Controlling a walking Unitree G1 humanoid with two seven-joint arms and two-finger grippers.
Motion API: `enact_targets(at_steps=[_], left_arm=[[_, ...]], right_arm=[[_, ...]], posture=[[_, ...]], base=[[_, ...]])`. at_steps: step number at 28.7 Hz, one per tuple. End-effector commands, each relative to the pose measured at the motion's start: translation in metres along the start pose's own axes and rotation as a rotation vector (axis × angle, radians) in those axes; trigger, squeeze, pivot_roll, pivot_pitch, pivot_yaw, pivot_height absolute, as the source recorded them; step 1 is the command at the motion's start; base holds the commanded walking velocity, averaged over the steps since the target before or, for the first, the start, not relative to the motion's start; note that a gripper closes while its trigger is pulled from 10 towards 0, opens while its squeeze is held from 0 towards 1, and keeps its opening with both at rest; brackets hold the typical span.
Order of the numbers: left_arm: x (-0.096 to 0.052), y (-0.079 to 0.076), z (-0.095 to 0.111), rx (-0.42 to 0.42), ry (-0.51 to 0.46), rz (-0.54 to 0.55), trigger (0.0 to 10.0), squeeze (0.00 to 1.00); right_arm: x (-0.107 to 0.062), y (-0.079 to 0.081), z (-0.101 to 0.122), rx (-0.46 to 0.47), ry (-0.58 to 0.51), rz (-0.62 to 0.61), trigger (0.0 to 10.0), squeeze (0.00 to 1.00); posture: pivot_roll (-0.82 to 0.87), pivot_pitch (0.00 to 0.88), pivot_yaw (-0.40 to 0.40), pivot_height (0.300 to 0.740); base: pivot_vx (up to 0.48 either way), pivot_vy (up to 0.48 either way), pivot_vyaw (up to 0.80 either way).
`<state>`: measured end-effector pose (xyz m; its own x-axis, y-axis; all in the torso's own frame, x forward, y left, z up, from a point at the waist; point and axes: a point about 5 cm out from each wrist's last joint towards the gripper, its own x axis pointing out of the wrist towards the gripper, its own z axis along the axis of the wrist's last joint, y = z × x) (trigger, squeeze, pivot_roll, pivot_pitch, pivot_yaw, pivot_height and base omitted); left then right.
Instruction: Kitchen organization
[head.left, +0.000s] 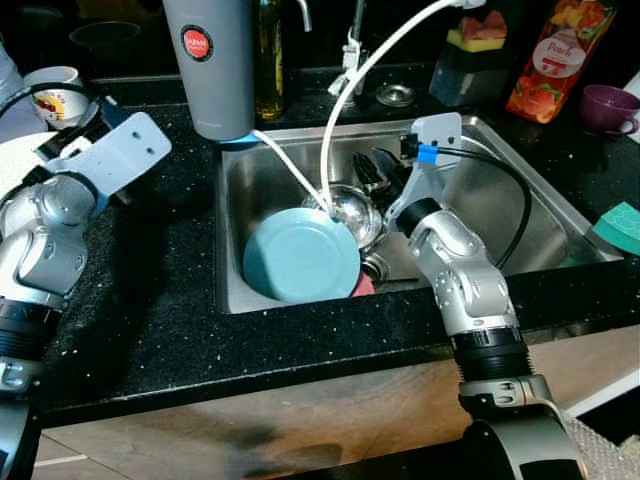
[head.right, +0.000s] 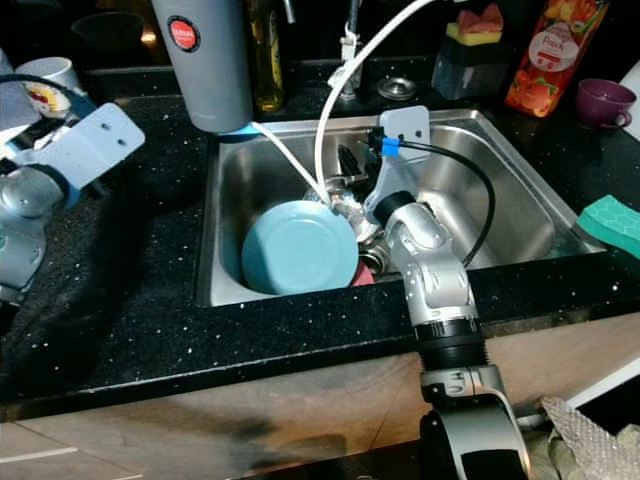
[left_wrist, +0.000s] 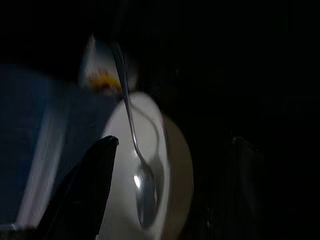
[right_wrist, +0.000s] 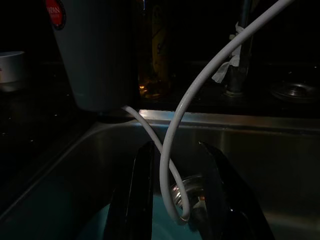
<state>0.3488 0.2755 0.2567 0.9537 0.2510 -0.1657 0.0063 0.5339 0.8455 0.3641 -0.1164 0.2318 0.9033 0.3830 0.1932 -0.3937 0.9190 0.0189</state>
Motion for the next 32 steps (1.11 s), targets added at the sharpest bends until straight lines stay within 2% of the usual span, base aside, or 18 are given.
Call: enact_targets(at_steps=[1, 15, 16, 17, 18, 19, 22, 23, 24, 26, 27, 28, 32], left_arm=[[0.000, 0.000, -0.012, 0.016, 0.061, -0.010, 10.0, 0.00], [0.015, 0.008, -0.048, 0.026, 0.197, 0.017, 10.0, 0.00], [0.016, 0.008, -0.049, 0.024, 0.204, 0.011, 8.7, 0.00], [0.016, 0.008, -0.049, 0.024, 0.204, 0.011, 8.7, 0.00], [0.018, 0.008, -0.049, 0.004, 0.203, 0.001, 3.5, 0.00], [0.019, 0.008, -0.048, -0.003, 0.200, -0.007, 0.0, 0.00], [0.020, 0.008, -0.046, -0.010, 0.196, -0.014, 0.0, 0.00], [0.021, 0.008, -0.045, -0.010, 0.193, -0.019, 3.3, 0.00], [0.022, 0.008, -0.044, -0.008, 0.190, -0.023, 4.5, 0.00], [0.023, 0.007, -0.043, -0.007, 0.185, -0.030, 4.5, 0.00], [0.024, 0.007, -0.042, -0.007, 0.181, -0.037, 2.7, 0.00], [0.025, 0.006, -0.041, -0.009, 0.176, -0.047, 0.0, 0.00], [0.026, 0.005, -0.040, -0.010, 0.168, -0.061, 0.0, 0.00]], right_arm=[[0.001, 0.002, -0.001, 0.007, 0.009, 0.010, 10.0, 0.00], [0.002, 0.003, -0.001, 0.008, 0.019, 0.021, 10.0, 0.00], [0.002, 0.003, -0.001, 0.008, 0.019, 0.022, 10.0, 0.00], [0.002, 0.003, -0.001, 0.008, 0.019, 0.022, 10.0, 0.00], [0.002, 0.003, -0.001, 0.007, 0.020, 0.021, 10.0, 0.00], [0.002, 0.003, -0.001, 0.006, 0.020, 0.021, 10.0, 0.00], [0.002, 0.002, -0.001, 0.005, 0.020, 0.019, 10.0, 0.00], [0.002, 0.002, -0.001, 0.005, 0.021, 0.018, 10.0, 0.00], [0.002, 0.002, -0.001, 0.006, 0.021, 0.017, 10.0, 0.00], [0.002, 0.001, -0.001, 0.005, 0.021, 0.016, 10.0, 0.00], [0.002, 0.001, -0.001, 0.006, 0.022, 0.015, 10.0, 0.00], [0.002, 0.001, -0.001, 0.006, 0.022, 0.014, 10.0, 0.00], [0.002, 0.000, 0.000, 0.006, 0.022, 0.013, 10.0, 0.00]], posture=[[0.04, 0.049, -0.040, 0.740], [0.04, 0.064, -0.049, 0.740], [0.04, 0.064, -0.049, 0.740], [0.04, 0.064, -0.049, 0.740], [0.03, 0.067, -0.049, 0.740], [0.03, 0.068, -0.046, 0.740], [0.03, 0.069, -0.046, 0.740], [0.03, 0.069, -0.045, 0.740], [0.03, 0.069, -0.045, 0.740], [0.03, 0.070, -0.044, 0.740], [0.03, 0.070, -0.044, 0.740], [0.03, 0.070, -0.044, 0.740], [0.03, 0.071, -0.044, 0.740]], base=[[0.000, 0.000, 0.00], [0.000, 0.000, 0.00], [0.000, 0.000, 0.00], [0.000, 0.000, 0.00], [0.000, 0.000, 0.00], [0.000, 0.000, 0.00], [0.000, 0.000, 0.00], [0.000, 0.000, 0.00], [0.000, 0.000, 0.00], [0.000, 0.000, 0.00], [0.000, 0.000, 0.00], [0.000, 0.000, 0.00], [0.000, 0.000, 0.00]])
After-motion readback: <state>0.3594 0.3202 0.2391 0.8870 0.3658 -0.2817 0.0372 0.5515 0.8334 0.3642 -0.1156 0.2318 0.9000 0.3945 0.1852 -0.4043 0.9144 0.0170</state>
